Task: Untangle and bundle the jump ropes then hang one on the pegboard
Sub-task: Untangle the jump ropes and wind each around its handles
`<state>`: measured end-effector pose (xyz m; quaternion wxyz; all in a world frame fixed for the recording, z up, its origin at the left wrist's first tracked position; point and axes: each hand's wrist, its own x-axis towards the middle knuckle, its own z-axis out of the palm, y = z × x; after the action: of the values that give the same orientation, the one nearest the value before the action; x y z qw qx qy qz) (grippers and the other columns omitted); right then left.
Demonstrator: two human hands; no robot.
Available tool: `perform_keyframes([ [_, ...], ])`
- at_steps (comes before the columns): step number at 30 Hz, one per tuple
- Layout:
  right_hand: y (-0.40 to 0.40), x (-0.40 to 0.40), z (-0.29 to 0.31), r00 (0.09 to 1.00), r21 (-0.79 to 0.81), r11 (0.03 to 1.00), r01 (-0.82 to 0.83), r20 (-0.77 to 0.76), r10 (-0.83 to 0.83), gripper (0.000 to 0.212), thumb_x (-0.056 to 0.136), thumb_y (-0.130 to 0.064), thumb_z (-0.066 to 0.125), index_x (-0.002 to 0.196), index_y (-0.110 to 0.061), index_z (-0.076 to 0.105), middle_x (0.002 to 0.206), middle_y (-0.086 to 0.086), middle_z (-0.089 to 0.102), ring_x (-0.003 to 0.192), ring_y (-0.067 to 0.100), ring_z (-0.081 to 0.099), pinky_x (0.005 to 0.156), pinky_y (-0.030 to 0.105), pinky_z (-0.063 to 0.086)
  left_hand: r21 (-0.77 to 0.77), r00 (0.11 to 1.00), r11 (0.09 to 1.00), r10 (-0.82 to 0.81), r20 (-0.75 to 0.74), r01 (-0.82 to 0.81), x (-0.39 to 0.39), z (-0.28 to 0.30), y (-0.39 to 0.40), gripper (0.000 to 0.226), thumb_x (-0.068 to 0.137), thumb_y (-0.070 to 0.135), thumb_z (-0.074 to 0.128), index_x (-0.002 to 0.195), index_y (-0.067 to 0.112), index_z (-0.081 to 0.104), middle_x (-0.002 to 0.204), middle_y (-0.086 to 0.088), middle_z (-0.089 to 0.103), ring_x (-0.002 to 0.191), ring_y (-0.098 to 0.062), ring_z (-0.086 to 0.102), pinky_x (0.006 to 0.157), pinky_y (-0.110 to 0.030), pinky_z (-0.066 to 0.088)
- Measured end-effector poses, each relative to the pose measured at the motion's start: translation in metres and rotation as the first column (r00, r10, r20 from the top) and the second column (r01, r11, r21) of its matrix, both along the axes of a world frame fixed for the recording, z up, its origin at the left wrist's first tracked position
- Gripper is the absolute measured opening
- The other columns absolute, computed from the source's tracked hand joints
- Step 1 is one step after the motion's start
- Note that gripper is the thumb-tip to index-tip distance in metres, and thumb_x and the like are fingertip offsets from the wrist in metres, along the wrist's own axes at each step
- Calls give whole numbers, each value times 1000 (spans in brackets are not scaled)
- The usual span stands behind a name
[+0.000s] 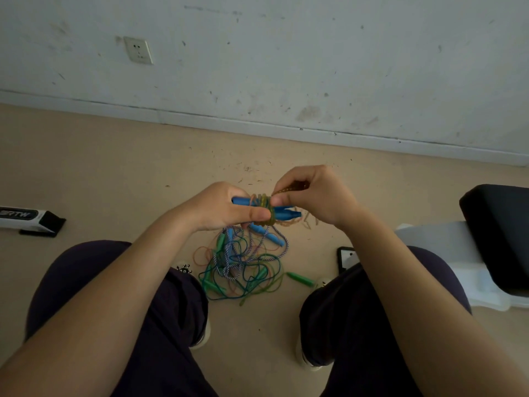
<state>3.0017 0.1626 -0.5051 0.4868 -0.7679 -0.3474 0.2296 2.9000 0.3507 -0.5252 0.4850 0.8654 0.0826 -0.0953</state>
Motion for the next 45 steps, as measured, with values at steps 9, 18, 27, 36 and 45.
perform_keyframes([
  [9,-3,4,-3,966,147,986,-84,-230,117,28,76,-17,76,84,-10,50,82,15,51,74,26,48,64,40,41,-169,995,986,9,99,8,-2,4,-6,28,67,53,73,51,31,65,46,9,57,43,-1,47,47,-13,37],
  [18,9,-3,-12,896,225,974,38,-440,67,29,85,-34,72,106,-14,71,100,9,71,86,24,69,75,32,56,-190,944,968,210,254,-164,0,4,-12,37,70,55,69,63,19,64,47,9,57,45,-3,50,49,-14,39],
  [27,25,-13,-17,897,216,974,73,-440,30,33,94,-50,53,82,-20,57,66,6,37,53,12,25,48,25,19,-229,846,909,411,339,-349,4,0,-7,49,74,60,67,63,12,64,46,7,54,44,-5,48,49,-14,39],
  [36,20,-19,-14,990,15,999,49,-135,-47,22,104,-18,46,91,-12,63,58,-3,42,50,10,35,49,20,34,-163,747,841,534,396,-515,6,-7,9,43,85,55,70,60,21,62,42,12,53,40,0,43,45,-14,36],
  [45,3,-9,8,963,-3,1000,-6,268,7,12,97,-18,60,86,-20,62,66,-12,49,58,0,43,58,15,35,173,899,888,396,187,-427,7,-15,20,70,62,78,64,74,9,70,62,-5,65,52,-14,52,54,-27,39],
])
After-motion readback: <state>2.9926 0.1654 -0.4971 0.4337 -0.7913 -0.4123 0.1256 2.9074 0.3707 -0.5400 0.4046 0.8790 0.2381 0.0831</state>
